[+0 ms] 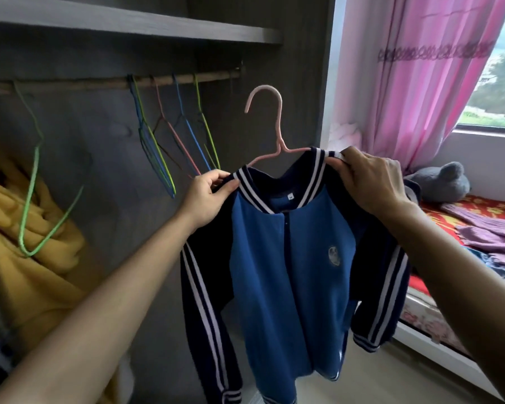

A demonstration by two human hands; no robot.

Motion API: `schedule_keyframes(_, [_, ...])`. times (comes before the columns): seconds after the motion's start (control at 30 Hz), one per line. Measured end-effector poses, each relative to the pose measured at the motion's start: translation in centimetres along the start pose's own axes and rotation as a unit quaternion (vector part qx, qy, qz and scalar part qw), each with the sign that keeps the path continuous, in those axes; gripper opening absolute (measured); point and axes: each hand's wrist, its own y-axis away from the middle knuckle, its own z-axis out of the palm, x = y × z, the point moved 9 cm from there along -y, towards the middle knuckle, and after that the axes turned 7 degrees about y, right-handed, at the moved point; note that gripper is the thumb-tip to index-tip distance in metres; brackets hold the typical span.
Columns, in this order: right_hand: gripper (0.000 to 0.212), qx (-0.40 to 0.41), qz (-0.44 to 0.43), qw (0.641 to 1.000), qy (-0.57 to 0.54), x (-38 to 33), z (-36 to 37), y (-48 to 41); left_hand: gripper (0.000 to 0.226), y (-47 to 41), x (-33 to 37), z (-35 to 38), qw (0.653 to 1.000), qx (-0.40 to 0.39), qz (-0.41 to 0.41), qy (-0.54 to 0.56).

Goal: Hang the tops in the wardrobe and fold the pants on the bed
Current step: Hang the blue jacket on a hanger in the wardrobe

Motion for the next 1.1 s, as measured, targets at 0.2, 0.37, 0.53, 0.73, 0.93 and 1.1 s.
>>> schedule_keyframes(0.2, [0.047,0.033,0.031,0.998,0.044,1.4,-2.7,0.5,0.008,-2.0,0.5,2.2,0.997,-0.039,0.037,0.059])
schedule_keyframes(0.37, [0.045,0.058,0.048,0.993,0.085,0.7,-4.3,1.2,0.017,-1.3,0.5,1.5,0.995,-0.028,0.062,0.075])
schedule_keyframes(0.53, [0.057,0.037,0.052,0.998,0.03,-3.1,-4.2,-1.2,0.033,1.2,3.0,-4.2,0.966,0.135,0.159,-0.152])
schedule_keyframes(0.73, [0.056,0.056,0.034,0.997,-0.043,-9.4,-4.3,-4.8,0.038,3.1,4.3,-11.9,0.938,0.242,0.156,-0.192])
schedule_keyframes(0.93, [0.052,-0.02,0.037,0.994,-0.099,-15.0,-1.4,-5.8,0.039,4.3,2.9,-17.6,0.932,0.277,0.11,-0.205])
schedule_keyframes(1.1, [0.038,-0.209,-0.024,0.943,-0.257,-18.6,1.4,-5.8,0.033,3.6,2.3,-18.7,0.926,0.261,0.099,-0.254])
